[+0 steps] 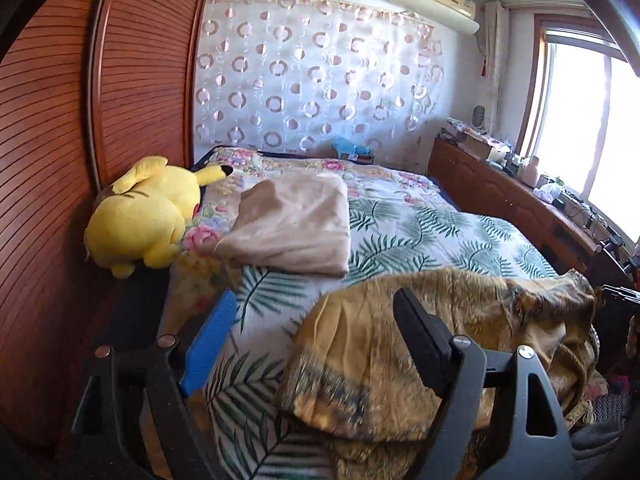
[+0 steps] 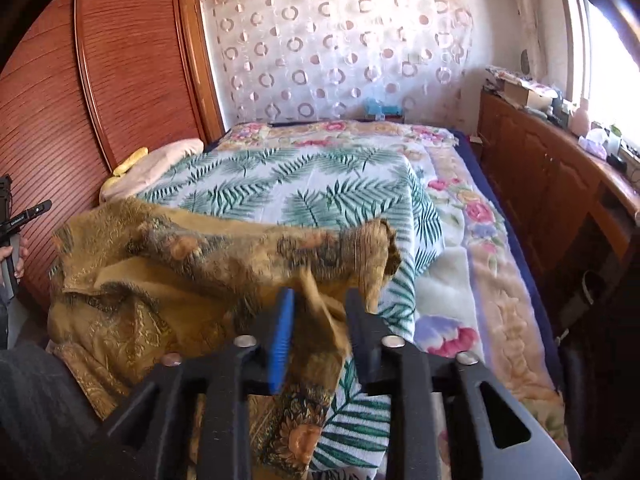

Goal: Fold small clothes

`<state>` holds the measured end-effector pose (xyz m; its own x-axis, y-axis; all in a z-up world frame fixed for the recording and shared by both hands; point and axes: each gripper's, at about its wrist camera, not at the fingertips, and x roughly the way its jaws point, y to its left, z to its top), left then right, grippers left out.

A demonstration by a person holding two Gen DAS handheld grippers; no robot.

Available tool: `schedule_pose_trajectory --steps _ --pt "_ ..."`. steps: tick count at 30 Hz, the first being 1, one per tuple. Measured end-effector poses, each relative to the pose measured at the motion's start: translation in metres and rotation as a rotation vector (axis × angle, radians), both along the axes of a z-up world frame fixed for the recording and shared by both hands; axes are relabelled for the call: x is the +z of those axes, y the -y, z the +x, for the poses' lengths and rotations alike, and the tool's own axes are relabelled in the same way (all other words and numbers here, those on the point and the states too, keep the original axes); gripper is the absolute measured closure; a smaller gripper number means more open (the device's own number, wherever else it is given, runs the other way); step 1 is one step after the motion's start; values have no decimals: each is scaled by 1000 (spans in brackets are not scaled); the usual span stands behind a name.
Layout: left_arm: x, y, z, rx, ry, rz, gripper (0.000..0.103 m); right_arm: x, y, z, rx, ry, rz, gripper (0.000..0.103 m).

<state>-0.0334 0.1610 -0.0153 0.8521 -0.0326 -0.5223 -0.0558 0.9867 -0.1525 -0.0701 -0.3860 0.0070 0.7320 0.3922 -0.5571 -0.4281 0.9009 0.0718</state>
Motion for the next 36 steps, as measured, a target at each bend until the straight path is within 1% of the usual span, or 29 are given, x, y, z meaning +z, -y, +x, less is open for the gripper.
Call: schedule_pose_trajectory --steps 1,3,6,7,11,16,19,24,27,32,35,36 --pt "2 0 5 -2 3 3 21 2 2 -2 5 13 5 68" --pt "5 -2 14 13 4 21 21 5 4 -4 2 38 4 56" --pt "6 -4 36 17 -16 53 21 8 5 3 -18 57 -12 46" --pt "5 -5 46 18 -33 67 21 9 3 8 -32 59 -26 45" --pt "-2 -7 73 6 -75 92 21 0 -9 33 -49 41 -71 44" --pt "-25 -10 103 -8 -185 105 21 -15 -20 69 -63 -37 -91 44" --pt "-41 -9 111 -4 -243 131 21 -24 -21 87 -81 -82 -106 44" --pt "-63 -1 109 -47 -320 135 21 -25 -22 95 -81 -121 -106 43" --pt "-72 5 109 -65 -363 137 26 -28 -20 96 -78 -145 -117 40" --pt "-78 12 102 -92 -389 125 31 -30 -19 99 -67 -182 -127 39" --pt "-78 16 97 -109 -389 112 31 -32 -20 102 -50 -208 -119 39" --pt "-78 18 95 -114 -387 110 31 -31 -19 101 -49 -203 -120 39"
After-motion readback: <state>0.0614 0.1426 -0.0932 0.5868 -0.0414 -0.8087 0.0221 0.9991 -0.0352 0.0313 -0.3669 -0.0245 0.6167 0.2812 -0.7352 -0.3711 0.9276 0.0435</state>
